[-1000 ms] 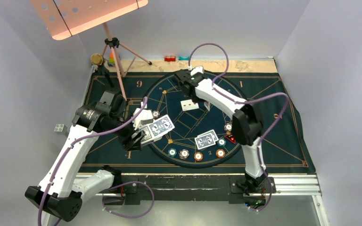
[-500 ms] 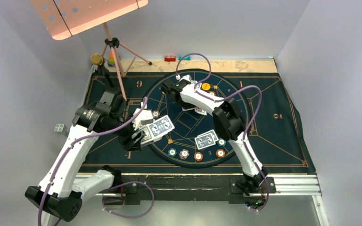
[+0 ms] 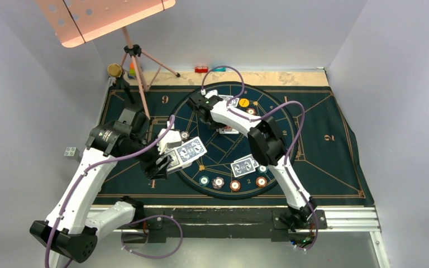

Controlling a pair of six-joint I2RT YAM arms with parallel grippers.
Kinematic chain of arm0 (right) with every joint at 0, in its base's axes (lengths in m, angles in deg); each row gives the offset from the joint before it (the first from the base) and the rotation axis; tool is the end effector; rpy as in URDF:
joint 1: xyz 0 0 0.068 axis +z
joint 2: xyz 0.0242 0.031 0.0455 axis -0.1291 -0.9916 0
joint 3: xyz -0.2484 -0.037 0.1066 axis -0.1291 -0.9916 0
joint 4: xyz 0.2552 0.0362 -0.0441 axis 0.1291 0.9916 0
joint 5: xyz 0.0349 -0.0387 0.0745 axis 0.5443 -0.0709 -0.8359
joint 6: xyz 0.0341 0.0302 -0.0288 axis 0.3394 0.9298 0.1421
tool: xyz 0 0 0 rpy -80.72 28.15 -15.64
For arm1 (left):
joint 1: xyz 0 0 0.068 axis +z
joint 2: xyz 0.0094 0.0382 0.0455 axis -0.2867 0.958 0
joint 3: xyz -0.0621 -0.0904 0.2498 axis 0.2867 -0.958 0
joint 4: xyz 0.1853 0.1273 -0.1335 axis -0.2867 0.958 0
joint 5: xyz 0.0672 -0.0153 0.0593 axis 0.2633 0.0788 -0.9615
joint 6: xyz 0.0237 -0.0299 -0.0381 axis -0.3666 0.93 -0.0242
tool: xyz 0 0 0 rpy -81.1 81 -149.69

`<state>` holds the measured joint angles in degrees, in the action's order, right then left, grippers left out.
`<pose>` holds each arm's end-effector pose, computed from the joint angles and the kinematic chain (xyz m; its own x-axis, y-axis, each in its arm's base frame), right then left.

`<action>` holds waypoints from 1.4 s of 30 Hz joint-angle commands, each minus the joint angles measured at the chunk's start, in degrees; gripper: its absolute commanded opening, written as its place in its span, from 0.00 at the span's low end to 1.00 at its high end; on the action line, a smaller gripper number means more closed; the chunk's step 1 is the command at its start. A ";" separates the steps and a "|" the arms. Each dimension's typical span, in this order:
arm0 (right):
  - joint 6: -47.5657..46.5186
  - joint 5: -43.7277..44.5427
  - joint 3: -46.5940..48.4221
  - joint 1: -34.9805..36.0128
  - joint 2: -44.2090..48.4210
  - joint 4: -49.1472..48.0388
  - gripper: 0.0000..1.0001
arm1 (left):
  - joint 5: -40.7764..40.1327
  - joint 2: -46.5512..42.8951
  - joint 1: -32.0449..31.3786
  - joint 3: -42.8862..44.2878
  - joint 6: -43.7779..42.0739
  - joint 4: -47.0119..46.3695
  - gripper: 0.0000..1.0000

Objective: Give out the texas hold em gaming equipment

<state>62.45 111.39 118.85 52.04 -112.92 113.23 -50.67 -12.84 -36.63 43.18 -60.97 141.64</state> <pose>0.3651 0.3308 0.1776 -0.8183 -0.1868 -0.5435 0.0004 0.9455 -0.3256 0.1317 -0.0692 0.3440 -0.4361 0.6775 -0.5923 0.8965 0.3839 -0.2211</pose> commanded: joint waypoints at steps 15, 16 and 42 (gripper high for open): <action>-2.61 -21.94 0.19 0.25 15.75 -8.78 0.67 | 1.18 0.01 -0.16 0.22 -0.63 -0.85 0.01; -2.93 -22.70 -0.26 0.18 17.75 -9.21 0.69 | 1.22 -0.01 -0.16 0.31 -0.66 -0.82 0.01; 5.40 -65.41 -38.77 -1.08 51.31 -32.54 0.95 | 0.67 0.96 -0.16 1.14 -0.20 -2.46 0.00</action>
<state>65.24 53.95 82.02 50.90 -65.03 88.99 -50.97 -11.71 -36.63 43.09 -60.95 140.57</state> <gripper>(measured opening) 0.943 0.695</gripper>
